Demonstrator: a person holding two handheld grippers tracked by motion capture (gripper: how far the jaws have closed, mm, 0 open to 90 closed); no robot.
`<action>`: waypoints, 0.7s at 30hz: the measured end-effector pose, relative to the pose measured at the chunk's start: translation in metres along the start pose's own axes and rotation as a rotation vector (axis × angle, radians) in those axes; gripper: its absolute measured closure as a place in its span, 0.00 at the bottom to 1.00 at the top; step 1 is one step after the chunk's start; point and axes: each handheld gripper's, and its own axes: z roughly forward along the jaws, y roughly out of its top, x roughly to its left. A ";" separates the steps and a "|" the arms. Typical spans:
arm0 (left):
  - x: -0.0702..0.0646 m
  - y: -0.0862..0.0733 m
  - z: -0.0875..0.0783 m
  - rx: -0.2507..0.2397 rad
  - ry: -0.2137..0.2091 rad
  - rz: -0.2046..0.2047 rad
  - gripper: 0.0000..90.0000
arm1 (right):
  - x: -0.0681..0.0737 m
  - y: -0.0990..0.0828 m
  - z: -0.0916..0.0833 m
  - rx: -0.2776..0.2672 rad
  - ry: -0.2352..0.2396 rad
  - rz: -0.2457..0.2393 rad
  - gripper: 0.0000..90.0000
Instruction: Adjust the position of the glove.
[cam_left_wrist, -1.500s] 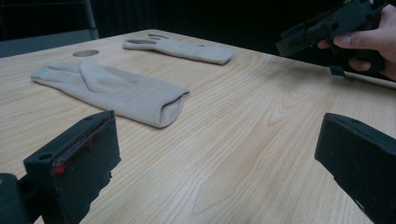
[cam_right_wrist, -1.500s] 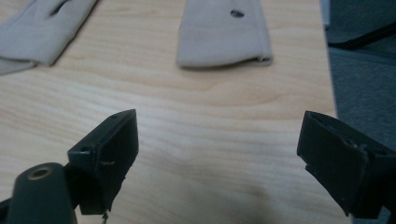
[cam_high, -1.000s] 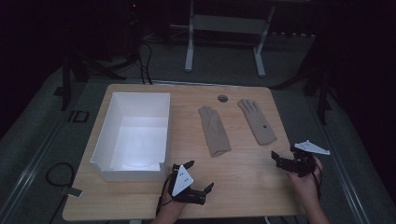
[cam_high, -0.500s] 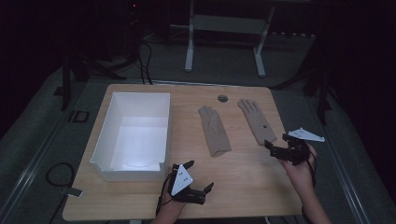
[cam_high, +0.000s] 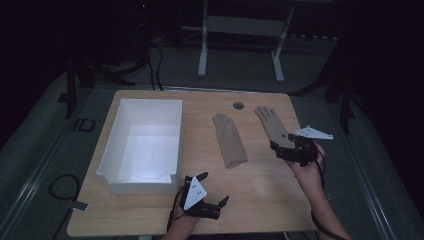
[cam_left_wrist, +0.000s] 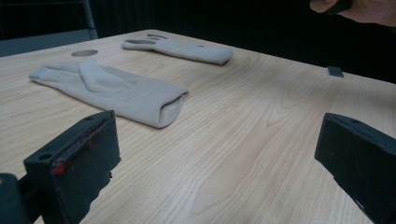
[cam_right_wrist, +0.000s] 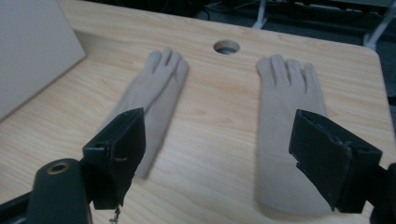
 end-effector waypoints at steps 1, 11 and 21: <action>0.000 0.000 0.000 0.000 0.000 0.000 0.00 | 0.001 0.002 0.002 -0.006 0.000 -0.001 0.21; 0.000 0.000 0.000 0.000 0.000 0.002 0.00 | 0.019 0.021 0.025 -0.013 0.032 -0.025 0.22; 0.000 0.000 0.000 0.001 -0.007 -0.001 0.00 | 0.039 0.032 0.062 0.020 0.069 -0.025 0.27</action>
